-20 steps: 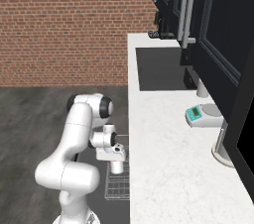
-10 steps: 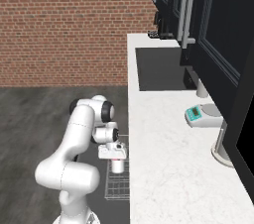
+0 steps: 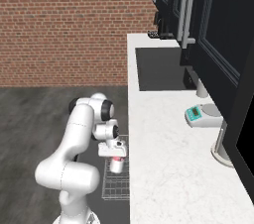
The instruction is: Pick up the cup and bowl from the counter, place them in the dishwasher, and close the dishwasher door.
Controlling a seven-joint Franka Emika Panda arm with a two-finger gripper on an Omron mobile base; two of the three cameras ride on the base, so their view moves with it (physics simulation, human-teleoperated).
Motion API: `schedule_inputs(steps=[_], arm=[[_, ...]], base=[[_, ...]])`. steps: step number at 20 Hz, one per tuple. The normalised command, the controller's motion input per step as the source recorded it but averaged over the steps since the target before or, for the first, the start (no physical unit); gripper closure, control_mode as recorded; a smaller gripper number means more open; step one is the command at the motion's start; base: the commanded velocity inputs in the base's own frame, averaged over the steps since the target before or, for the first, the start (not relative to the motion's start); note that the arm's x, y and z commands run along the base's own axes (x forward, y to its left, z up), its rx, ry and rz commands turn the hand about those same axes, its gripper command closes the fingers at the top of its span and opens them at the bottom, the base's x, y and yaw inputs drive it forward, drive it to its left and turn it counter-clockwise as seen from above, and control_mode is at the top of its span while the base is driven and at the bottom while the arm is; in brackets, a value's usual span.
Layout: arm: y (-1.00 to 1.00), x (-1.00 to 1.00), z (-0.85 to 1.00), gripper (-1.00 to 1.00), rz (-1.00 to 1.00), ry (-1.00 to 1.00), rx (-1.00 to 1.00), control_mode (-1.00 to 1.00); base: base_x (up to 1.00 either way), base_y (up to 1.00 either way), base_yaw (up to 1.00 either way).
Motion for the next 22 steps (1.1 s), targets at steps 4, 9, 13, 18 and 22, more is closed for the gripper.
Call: schedule_inputs(steps=[4, 9, 13, 18, 22], arm=[[0.0, -0.06, 0.34, -1.0, -0.02, -0.01, 0.0, -1.0], [0.0, -0.17, 0.45, -1.0, -0.01, 0.0, 0.0, -1.0], [0.02, -0.3, 0.51, -1.0, -0.01, 0.0, 0.0, -1.0], [0.27, -0.57, 0.84, -1.0, -0.01, 0.0, 0.01, -1.0], [0.54, -0.79, 1.0, -1.0, 0.0, 0.0, 0.0, -1.0]], base=[[0.0, 0.0, 0.0], [0.0, 0.0, 0.0], [0.0, 0.0, 0.0], [0.0, 0.0, 0.0], [0.0, 0.0, 0.0]])
